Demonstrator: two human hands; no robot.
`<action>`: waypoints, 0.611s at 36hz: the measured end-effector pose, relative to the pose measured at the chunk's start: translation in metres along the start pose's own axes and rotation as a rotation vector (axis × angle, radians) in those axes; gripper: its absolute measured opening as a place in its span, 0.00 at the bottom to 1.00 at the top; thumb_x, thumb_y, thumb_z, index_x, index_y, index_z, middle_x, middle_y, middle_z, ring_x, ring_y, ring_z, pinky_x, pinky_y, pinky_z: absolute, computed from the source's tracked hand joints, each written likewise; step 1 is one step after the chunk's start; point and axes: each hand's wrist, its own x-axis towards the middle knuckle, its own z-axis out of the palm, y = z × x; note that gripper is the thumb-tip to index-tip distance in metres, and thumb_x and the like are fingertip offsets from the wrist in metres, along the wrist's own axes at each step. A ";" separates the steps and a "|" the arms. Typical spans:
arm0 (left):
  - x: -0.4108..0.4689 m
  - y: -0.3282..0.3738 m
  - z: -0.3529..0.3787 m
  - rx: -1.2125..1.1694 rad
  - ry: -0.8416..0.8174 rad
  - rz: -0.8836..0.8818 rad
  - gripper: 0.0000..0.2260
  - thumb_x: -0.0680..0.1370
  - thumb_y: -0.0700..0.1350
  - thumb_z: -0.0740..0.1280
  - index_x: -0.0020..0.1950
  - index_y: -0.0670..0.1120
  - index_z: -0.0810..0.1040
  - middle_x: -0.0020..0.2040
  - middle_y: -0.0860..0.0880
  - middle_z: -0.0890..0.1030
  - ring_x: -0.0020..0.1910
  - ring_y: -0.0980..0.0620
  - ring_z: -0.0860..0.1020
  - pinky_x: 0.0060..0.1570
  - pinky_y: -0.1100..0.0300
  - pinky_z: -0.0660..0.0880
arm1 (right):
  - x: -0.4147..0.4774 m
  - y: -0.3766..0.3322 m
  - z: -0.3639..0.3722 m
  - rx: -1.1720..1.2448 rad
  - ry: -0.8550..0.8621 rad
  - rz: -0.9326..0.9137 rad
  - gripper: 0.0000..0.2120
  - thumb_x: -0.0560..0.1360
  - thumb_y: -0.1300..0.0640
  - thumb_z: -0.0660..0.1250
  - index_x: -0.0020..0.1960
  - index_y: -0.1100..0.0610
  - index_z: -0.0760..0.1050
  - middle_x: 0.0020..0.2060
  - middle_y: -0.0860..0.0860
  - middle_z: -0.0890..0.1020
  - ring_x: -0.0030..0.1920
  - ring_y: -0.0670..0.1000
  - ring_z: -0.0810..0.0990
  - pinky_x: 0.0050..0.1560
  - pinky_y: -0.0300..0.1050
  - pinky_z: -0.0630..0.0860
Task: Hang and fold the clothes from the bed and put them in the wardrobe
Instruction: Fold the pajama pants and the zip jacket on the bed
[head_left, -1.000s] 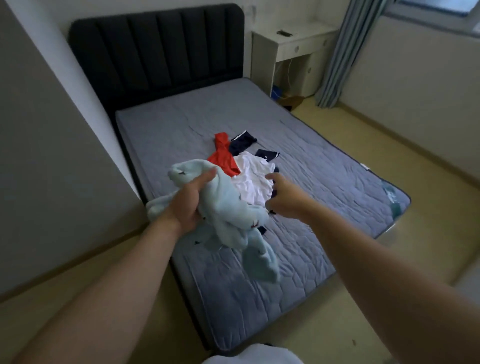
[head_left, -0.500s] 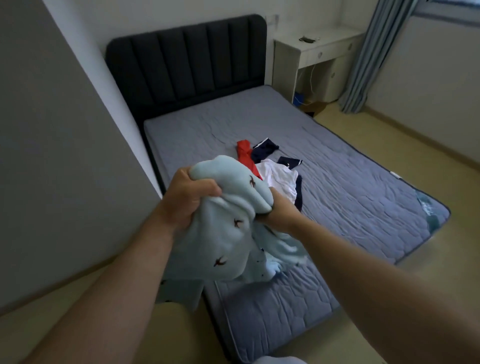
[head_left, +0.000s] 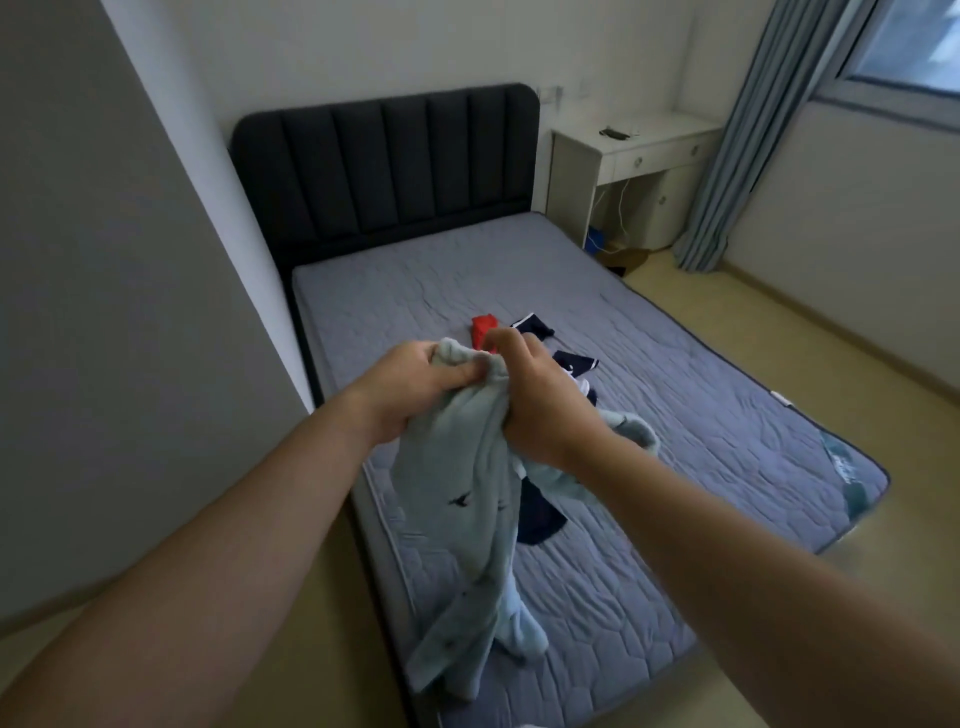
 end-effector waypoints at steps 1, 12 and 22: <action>0.003 0.002 0.003 0.003 0.051 0.073 0.12 0.75 0.48 0.75 0.54 0.44 0.83 0.49 0.48 0.87 0.51 0.50 0.85 0.44 0.63 0.80 | -0.002 0.005 -0.003 0.015 -0.007 0.057 0.31 0.71 0.65 0.70 0.67 0.47 0.61 0.60 0.52 0.71 0.51 0.54 0.75 0.47 0.55 0.78; 0.011 0.083 -0.002 0.370 0.253 0.745 0.07 0.80 0.41 0.69 0.58 0.43 0.81 0.56 0.51 0.83 0.56 0.59 0.80 0.57 0.67 0.74 | -0.013 0.061 -0.033 -0.201 -0.106 0.349 0.16 0.72 0.54 0.67 0.57 0.51 0.66 0.48 0.51 0.79 0.47 0.56 0.78 0.47 0.56 0.79; 0.009 0.150 -0.061 0.530 0.512 0.780 0.09 0.82 0.43 0.66 0.60 0.48 0.82 0.56 0.53 0.83 0.56 0.59 0.79 0.59 0.70 0.71 | 0.047 0.031 -0.130 -0.168 0.252 0.103 0.19 0.76 0.55 0.68 0.54 0.40 0.59 0.41 0.41 0.73 0.39 0.42 0.73 0.34 0.39 0.71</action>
